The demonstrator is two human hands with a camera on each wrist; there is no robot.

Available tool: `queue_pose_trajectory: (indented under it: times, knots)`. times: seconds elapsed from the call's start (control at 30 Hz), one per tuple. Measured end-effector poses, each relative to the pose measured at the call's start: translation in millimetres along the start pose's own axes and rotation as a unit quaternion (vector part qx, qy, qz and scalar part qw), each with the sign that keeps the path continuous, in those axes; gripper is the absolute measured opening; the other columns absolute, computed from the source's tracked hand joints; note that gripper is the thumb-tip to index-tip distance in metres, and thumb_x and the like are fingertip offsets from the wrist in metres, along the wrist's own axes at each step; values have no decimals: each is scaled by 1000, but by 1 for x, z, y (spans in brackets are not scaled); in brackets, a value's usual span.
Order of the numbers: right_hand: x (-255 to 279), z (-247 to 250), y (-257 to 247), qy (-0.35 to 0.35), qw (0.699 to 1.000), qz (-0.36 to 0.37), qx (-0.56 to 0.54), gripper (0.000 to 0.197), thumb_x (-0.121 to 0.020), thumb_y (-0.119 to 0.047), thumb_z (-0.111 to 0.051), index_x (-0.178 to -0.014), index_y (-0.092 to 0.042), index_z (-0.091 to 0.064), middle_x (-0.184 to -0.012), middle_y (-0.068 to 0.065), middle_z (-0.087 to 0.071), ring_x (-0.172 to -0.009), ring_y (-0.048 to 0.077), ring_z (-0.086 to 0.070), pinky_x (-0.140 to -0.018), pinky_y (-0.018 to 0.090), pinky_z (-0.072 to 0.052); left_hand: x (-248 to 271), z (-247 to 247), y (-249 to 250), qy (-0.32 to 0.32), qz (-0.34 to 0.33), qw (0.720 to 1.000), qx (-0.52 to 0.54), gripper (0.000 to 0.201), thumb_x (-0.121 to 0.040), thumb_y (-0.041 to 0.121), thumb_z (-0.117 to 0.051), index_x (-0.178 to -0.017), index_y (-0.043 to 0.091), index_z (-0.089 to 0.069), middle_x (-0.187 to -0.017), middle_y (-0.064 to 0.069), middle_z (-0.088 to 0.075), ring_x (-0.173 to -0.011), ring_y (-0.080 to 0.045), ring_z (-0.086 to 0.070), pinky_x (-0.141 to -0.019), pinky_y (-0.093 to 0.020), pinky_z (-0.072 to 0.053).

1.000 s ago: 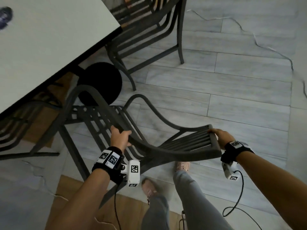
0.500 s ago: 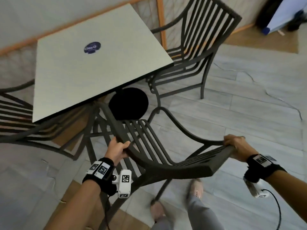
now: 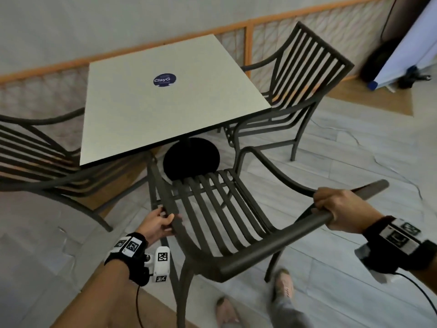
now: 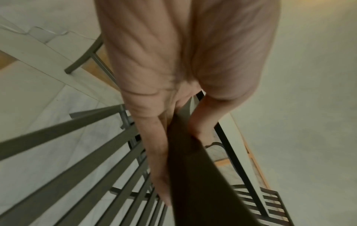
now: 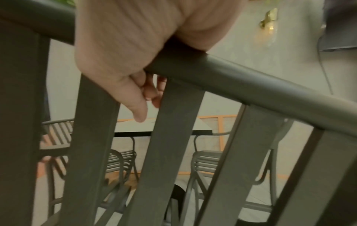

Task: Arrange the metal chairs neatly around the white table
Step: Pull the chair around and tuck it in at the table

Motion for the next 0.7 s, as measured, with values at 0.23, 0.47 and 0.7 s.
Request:
queue_pose_trajectory:
  times: [0.23, 0.47, 0.7]
  knots:
    - [-27, -14, -99, -88, 996, 14, 13, 26, -36, -12, -76, -45, -21, -54, -52, -5, -52, -35, 16, -49, -40, 15, -18, 1, 64, -6, 29, 78, 996, -28, 9, -95, -1, -44, -94, 5, -51, -93, -16, -53, -90, -33, -58, -81, -52, -50]
    - [-9, -81, -149, -223, 975, -4, -1, 9, -58, -23, -68, -62, -23, -61, -63, -7, -62, -51, 10, -60, -46, 16, -36, -13, 101, -36, 93, 143, 983, -67, 35, -86, -13, -38, -118, -3, -47, -108, -22, -50, -92, -36, -51, -76, -49, -46]
    - [-13, -131, -163, -288, 957, -32, -1, 13, -82, -24, -51, -88, -18, -62, -99, 1, -62, -83, 22, -61, -70, 31, -45, -99, 138, -81, 138, 144, 979, -45, 60, -72, -3, -58, -129, 6, -47, -139, -17, -48, -125, -42, -46, -100, -61, -39]
Point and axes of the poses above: each hand's wrist, its own x-axis away from the middle knuckle, its own z-axis out of the back of the hand, y = z × x, the point moved 8 cm from there along -x, towards the middle knuckle
